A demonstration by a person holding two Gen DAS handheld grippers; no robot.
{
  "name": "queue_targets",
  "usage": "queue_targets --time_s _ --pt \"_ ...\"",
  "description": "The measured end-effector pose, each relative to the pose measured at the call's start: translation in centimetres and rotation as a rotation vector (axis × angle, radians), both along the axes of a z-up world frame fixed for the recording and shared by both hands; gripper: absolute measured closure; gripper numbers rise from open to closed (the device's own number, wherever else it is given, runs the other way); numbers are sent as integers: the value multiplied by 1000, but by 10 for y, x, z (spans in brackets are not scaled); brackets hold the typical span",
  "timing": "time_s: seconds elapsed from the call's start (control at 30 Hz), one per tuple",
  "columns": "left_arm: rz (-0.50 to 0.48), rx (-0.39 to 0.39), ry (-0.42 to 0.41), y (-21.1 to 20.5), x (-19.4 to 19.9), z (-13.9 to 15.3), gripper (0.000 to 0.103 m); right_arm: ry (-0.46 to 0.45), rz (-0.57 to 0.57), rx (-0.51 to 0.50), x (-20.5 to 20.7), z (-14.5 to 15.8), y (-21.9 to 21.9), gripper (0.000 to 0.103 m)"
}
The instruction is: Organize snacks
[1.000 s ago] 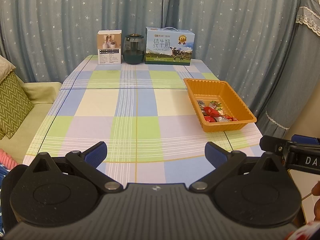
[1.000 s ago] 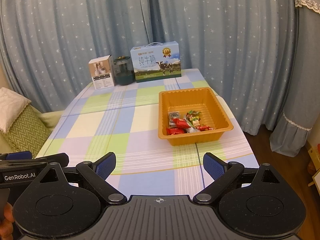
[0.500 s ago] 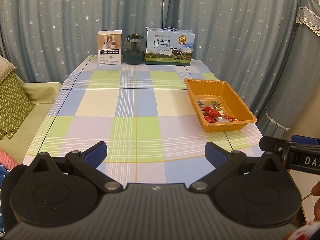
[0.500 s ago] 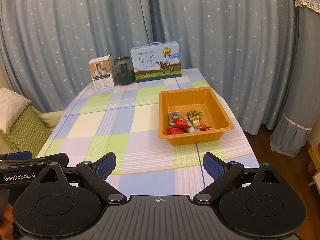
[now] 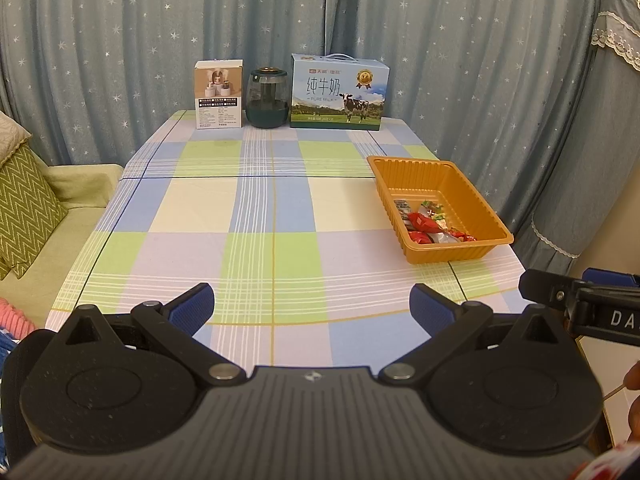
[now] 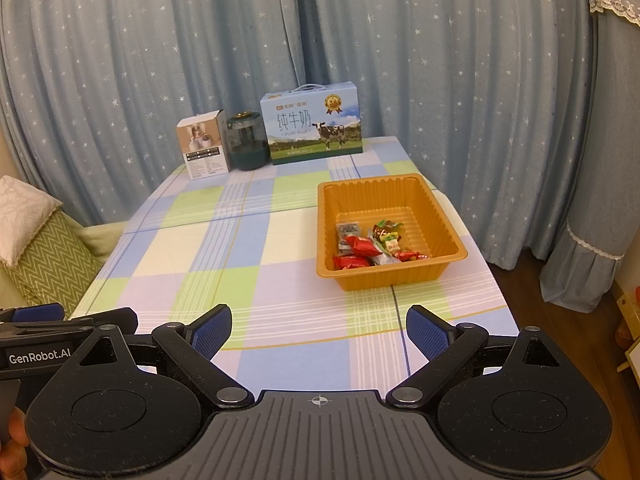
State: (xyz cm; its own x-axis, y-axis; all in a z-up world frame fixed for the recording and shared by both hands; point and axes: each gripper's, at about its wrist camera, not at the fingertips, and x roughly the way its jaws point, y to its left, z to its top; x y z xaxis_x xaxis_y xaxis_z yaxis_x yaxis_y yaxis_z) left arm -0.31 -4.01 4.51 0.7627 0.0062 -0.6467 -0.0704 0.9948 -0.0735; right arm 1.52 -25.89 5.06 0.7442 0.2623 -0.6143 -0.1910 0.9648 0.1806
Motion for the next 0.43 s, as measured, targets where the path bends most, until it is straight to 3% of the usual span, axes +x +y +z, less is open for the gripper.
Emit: queue_targets --time_s 0.43 --pt "0 -6 -8 1 0 -5 0 7 5 -2 0 -3 6 10"
